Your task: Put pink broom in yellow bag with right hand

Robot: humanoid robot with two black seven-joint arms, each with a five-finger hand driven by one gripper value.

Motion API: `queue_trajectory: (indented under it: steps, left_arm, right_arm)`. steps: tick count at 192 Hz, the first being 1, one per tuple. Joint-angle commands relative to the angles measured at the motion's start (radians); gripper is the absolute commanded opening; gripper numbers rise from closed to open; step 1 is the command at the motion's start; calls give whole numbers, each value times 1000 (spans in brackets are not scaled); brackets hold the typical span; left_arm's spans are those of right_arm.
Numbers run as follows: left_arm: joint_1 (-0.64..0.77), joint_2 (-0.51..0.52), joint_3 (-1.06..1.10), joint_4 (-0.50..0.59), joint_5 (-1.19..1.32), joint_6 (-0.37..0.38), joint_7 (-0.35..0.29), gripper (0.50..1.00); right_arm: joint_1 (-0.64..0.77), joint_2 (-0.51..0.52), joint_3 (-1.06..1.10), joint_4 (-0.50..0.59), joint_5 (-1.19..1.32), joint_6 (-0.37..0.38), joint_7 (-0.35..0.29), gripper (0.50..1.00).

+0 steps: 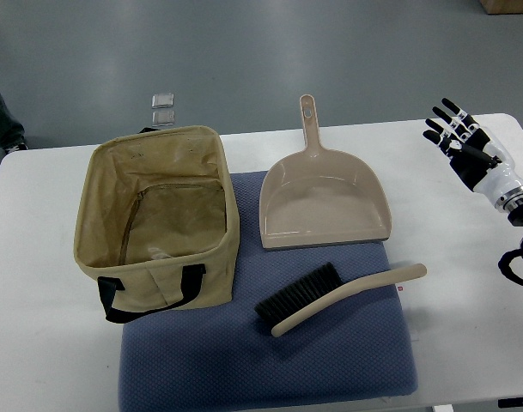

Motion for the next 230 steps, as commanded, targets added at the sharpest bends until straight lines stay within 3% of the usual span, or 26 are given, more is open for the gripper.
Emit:
queue_trajectory:
  steps: [1,230]
  left_arm:
    - [1,0,0,2,-1,0,0,1000]
    - [1,0,3,-7,0,0,0,1000]
  right_arm:
    - [0,1,-2,0,0,0,0,940]
    - [2,-9,7,-2,0,-9,3,938]
